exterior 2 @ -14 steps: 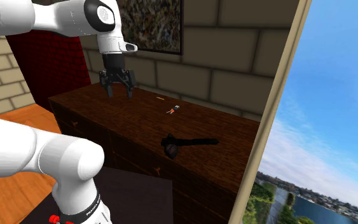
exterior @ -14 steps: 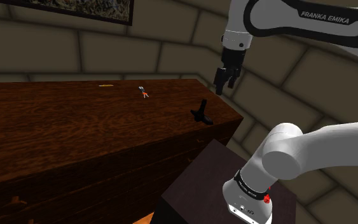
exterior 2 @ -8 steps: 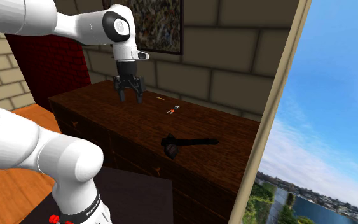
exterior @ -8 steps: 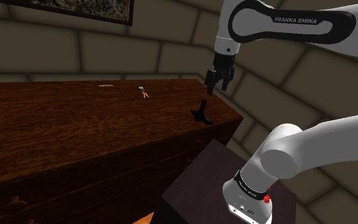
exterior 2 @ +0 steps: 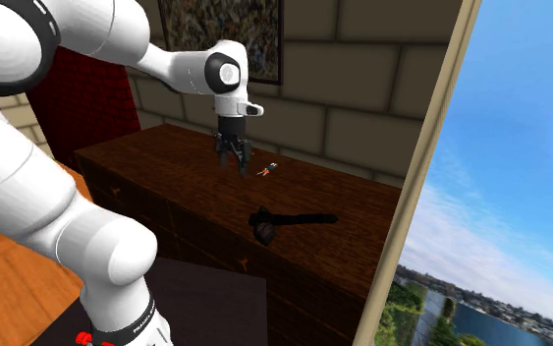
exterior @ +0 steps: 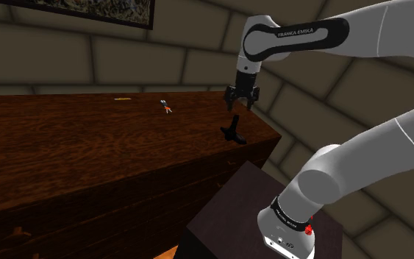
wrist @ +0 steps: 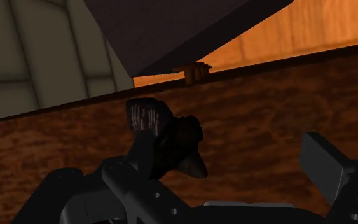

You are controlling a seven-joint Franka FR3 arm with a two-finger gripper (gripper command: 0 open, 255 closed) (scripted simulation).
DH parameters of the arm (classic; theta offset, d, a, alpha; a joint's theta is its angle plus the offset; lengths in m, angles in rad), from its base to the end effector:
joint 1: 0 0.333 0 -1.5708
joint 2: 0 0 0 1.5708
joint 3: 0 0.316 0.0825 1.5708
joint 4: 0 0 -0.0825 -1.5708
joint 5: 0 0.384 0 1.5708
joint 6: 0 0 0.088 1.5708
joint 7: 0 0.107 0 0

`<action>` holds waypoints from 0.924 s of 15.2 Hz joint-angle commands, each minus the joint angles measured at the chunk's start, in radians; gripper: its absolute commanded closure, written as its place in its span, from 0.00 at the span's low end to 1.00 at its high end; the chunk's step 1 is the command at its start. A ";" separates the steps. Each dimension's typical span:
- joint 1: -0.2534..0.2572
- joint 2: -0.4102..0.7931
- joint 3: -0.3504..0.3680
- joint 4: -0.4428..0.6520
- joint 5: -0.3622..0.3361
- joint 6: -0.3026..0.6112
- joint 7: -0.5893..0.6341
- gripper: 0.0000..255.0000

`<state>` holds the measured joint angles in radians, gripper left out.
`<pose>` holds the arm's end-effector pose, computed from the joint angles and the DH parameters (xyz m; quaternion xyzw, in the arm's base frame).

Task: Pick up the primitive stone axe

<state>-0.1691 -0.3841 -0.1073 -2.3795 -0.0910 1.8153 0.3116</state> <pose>0.3918 -0.1206 0.4519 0.9587 -0.2687 -0.0900 0.0249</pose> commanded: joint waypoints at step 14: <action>-0.150 0.466 -0.157 0.157 0.139 0.315 0.168 0.00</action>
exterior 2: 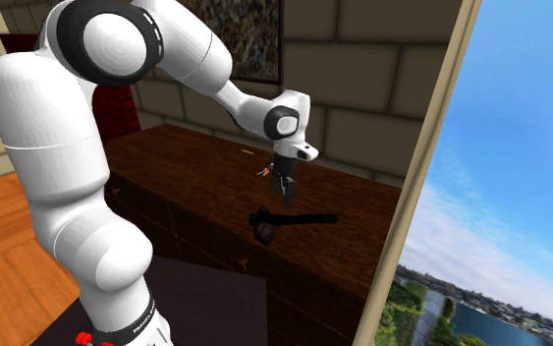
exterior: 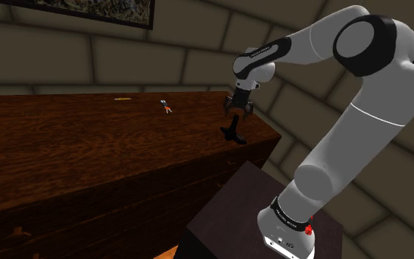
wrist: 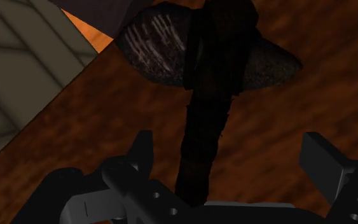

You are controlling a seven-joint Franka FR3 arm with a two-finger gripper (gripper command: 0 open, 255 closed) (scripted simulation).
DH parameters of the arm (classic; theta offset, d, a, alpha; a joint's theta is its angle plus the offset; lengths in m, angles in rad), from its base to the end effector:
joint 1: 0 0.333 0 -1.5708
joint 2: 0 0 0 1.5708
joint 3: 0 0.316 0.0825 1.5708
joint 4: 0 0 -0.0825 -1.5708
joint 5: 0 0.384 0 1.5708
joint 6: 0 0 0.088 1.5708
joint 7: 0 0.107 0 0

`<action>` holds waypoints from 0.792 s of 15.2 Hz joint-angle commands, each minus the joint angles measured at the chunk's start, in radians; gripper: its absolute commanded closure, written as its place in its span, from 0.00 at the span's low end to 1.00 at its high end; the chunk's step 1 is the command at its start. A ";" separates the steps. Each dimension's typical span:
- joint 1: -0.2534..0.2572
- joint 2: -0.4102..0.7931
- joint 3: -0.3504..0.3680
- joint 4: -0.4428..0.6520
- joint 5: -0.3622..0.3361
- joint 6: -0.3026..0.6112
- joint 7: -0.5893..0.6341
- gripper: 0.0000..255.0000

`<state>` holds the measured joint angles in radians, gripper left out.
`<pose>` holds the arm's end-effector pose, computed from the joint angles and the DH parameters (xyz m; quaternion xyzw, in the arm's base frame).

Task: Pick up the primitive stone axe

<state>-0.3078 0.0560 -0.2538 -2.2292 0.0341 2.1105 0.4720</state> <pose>0.4346 -0.2713 0.3349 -0.8610 0.5013 0.0859 0.0107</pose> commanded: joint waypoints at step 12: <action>-0.046 0.177 -0.023 0.021 0.091 0.149 -0.002 0.00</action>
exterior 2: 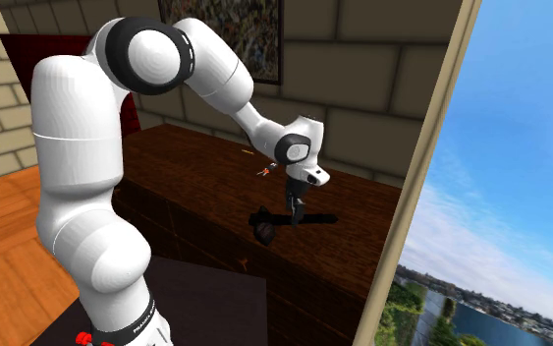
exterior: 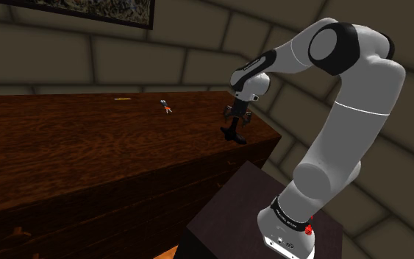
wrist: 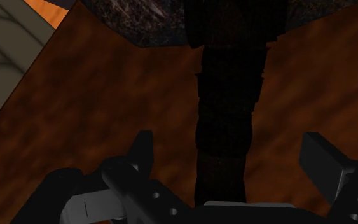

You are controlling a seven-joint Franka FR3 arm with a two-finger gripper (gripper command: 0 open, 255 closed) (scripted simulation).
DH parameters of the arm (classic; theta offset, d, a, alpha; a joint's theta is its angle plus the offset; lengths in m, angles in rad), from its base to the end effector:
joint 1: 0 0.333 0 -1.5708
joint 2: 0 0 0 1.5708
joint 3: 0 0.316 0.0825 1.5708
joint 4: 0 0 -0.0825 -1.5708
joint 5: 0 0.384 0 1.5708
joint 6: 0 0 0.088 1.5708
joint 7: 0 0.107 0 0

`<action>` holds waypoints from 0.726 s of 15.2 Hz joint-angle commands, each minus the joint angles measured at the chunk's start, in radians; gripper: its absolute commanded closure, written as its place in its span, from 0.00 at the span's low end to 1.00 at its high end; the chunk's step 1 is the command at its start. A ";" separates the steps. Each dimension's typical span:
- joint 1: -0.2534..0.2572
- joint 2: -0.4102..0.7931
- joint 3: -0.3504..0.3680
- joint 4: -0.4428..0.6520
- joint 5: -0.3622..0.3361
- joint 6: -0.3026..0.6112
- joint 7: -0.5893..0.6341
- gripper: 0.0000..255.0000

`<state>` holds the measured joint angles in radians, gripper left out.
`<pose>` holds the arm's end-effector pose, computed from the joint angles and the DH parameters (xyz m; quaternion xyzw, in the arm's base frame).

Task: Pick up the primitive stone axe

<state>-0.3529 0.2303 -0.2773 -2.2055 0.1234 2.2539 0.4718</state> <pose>0.4317 -0.3113 0.2665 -0.8260 0.5570 0.0838 0.0196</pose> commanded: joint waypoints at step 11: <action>0.001 -0.008 -0.001 -0.001 -0.003 -0.006 0.002 1.00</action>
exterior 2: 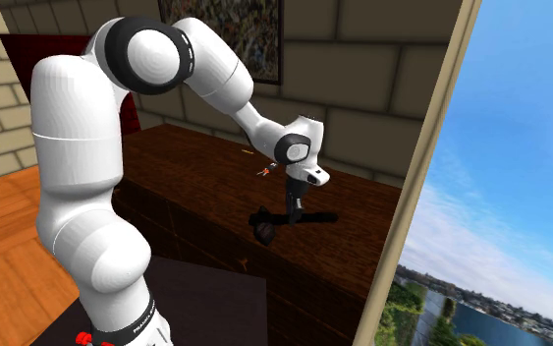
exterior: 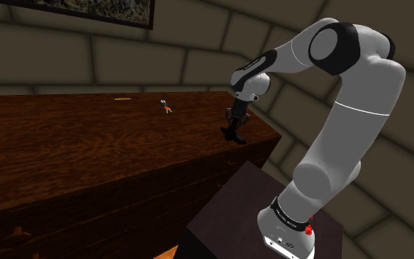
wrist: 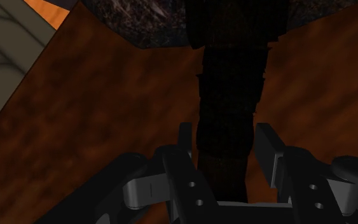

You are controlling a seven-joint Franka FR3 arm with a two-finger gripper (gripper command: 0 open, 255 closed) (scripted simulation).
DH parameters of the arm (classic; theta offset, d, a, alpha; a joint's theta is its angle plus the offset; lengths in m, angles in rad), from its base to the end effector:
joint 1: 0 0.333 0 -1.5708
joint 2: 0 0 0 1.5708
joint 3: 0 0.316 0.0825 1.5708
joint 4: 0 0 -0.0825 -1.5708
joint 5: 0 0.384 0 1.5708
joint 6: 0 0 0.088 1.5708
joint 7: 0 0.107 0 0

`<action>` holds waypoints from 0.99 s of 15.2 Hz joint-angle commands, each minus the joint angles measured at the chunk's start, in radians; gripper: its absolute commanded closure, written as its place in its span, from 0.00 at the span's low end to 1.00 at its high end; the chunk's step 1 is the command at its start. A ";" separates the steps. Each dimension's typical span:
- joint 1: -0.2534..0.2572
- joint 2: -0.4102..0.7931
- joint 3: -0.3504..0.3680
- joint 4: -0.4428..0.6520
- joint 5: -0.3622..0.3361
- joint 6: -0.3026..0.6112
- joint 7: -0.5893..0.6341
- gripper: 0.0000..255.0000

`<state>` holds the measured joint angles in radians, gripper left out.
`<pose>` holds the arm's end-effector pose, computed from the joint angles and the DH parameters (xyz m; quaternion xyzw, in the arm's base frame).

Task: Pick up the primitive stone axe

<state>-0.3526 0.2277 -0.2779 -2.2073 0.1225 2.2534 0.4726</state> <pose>0.4312 -0.3111 0.2671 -0.8259 0.5572 0.0837 0.0195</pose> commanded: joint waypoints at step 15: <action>0.009 -0.131 -0.012 0.055 -0.054 -0.179 0.041 1.00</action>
<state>-0.3436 0.1009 -0.2897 -2.1579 0.0701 2.0847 0.5129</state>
